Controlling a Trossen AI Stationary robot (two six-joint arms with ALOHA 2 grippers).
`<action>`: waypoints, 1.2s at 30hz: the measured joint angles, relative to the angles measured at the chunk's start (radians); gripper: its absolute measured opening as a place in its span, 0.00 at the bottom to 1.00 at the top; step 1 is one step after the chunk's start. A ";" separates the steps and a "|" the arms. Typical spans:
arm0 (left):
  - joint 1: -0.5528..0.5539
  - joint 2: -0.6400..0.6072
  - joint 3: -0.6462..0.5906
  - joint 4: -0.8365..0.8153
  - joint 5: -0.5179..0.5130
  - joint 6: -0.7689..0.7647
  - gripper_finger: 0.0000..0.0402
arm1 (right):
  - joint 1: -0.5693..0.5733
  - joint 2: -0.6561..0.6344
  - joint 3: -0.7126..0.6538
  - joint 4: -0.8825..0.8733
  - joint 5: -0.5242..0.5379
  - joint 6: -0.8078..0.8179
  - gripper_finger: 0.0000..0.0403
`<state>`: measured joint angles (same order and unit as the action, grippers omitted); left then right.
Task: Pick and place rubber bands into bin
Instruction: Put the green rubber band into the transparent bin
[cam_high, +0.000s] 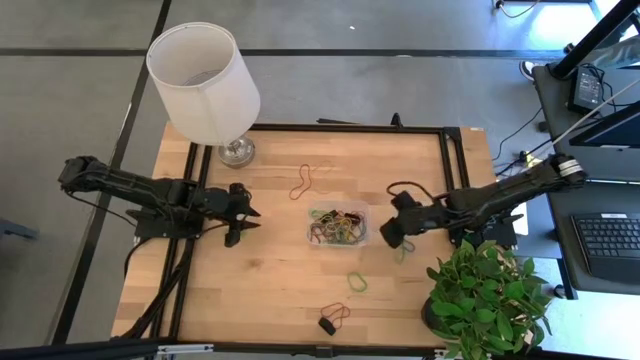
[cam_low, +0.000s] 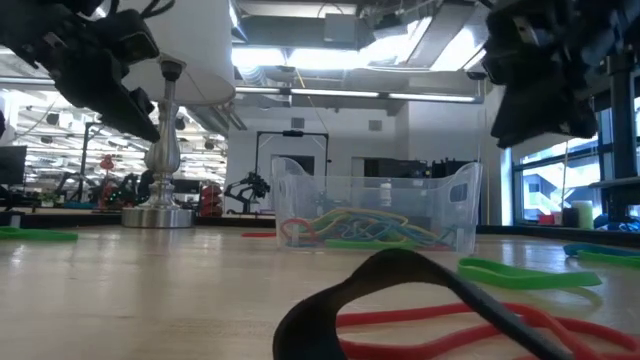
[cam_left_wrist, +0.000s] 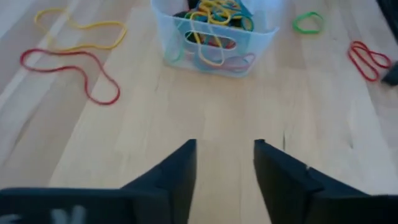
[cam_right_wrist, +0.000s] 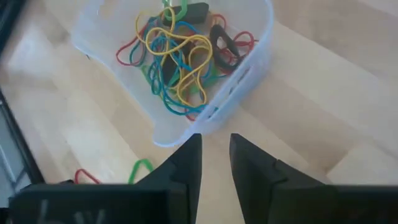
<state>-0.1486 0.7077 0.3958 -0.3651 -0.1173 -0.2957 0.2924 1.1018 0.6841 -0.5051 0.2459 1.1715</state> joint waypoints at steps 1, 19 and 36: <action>0.000 0.010 0.000 0.003 -0.009 -0.005 0.40 | 0.000 -0.021 -0.026 0.016 0.000 0.000 0.21; -0.002 0.446 0.103 -0.319 0.118 -0.063 0.50 | 0.000 -0.124 -0.138 0.045 -0.003 -0.243 0.19; -0.142 0.673 0.215 -0.348 -0.017 -0.131 0.03 | 0.000 -0.124 -0.138 0.046 -0.003 -0.369 0.19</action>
<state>-0.2907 1.3806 0.6109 -0.7132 -0.1344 -0.4269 0.2924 0.9779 0.5457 -0.4593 0.2432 0.8024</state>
